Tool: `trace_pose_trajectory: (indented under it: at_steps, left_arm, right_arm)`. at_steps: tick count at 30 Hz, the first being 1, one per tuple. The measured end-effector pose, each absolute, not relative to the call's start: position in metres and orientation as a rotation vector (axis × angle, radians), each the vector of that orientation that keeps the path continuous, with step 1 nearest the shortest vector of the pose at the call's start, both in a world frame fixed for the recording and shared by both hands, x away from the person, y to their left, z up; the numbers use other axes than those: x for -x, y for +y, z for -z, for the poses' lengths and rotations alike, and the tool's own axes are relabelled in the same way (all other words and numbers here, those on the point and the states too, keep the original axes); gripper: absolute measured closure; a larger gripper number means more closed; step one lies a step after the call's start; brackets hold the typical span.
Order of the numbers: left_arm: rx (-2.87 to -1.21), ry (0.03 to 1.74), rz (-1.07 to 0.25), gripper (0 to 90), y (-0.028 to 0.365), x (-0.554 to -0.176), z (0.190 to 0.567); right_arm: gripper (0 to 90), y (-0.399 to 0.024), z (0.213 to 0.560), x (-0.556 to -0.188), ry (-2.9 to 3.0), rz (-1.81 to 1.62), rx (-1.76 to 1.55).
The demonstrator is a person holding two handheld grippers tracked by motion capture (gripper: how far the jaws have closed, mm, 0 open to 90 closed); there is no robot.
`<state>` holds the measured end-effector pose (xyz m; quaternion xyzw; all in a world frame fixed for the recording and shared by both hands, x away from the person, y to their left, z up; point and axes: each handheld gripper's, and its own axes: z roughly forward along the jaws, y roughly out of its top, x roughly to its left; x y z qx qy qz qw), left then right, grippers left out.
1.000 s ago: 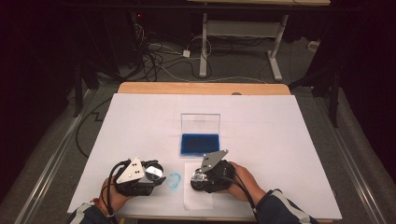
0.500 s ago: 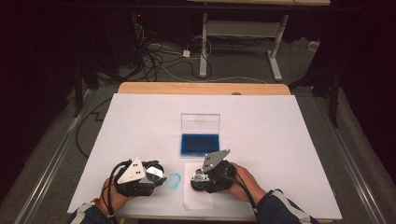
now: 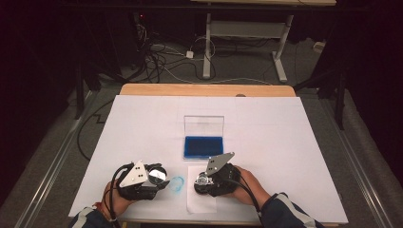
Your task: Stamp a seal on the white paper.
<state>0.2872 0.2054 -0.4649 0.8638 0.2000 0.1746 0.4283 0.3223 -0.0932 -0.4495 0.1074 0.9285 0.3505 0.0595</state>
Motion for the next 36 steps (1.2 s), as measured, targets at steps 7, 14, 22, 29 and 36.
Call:
trace_pose_trajectory:
  at_steps: [7, 14, 22, 29, 36]
  left_arm:
    - [-2.163, 0.496, -0.432, 35.9, 0.2046, -0.2873, 0.4654]
    - [-2.166, 0.492, -0.431, 35.9, 0.2045, -0.2872, 0.4657]
    - [-2.166, 0.492, -0.432, 35.9, 0.2045, -0.2873, 0.4655]
    - [-2.167, 0.492, -0.431, 35.9, 0.2044, -0.2873, 0.4657]
    - [-2.169, 0.494, -0.428, 35.9, 0.2042, -0.2878, 0.4662]
  right_arm:
    - [56.7, -0.0928, 0.4494, -0.3219, 2.811, -1.051, -0.320]
    - [56.7, -0.0927, 0.4499, -0.3217, 2.806, -1.052, -0.312]
    - [56.8, -0.0927, 0.4503, -0.3215, 2.800, -1.054, -0.313]
    - [56.8, -0.0924, 0.4505, -0.3213, 2.798, -1.054, -0.311]
    - [56.9, -0.0927, 0.4507, -0.3216, 2.801, -1.056, -0.311]
